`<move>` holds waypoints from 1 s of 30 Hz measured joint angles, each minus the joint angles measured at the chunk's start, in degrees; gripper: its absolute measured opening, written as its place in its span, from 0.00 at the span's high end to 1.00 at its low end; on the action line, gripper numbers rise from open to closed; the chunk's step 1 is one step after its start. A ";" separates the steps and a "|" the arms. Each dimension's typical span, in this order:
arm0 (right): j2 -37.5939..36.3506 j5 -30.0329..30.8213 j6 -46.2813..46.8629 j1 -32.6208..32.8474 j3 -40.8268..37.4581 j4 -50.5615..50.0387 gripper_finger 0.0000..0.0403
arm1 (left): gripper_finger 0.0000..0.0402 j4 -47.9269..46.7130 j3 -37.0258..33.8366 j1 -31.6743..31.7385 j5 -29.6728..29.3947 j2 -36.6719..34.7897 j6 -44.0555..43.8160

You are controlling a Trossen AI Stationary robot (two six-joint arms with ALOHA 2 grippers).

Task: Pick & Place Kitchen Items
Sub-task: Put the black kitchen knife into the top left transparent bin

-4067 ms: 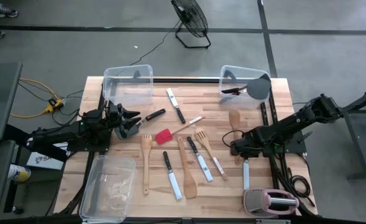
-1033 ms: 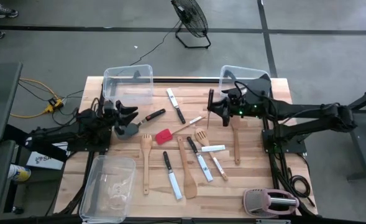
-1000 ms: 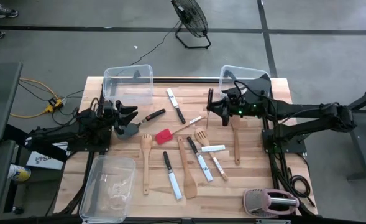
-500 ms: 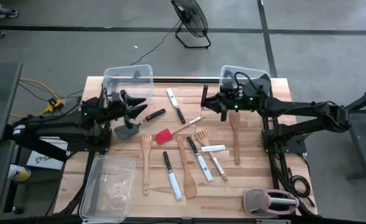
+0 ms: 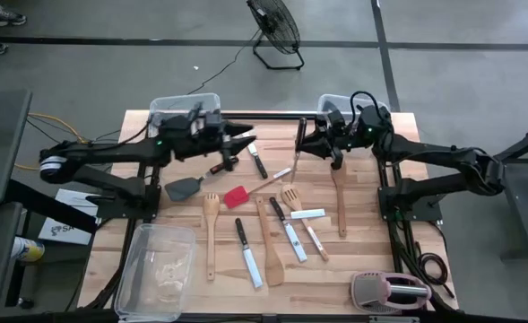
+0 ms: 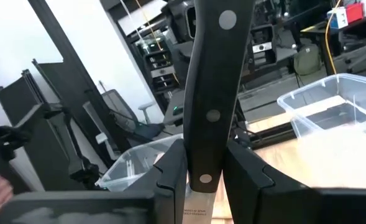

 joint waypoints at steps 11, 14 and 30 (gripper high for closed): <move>0.02 2.40 -1.43 -1.59 0.00 -0.66 0.82 | 0.19 -5.80 20.11 0.02 -0.21 17.55 0.16; 0.00 4.47 -2.89 -1.59 0.00 -1.84 0.82 | 0.14 -8.61 24.55 0.00 -0.22 21.37 0.23; 0.64 5.75 -7.52 -1.25 0.00 -4.57 0.82 | 0.12 -9.76 29.69 0.00 -0.02 24.77 -1.42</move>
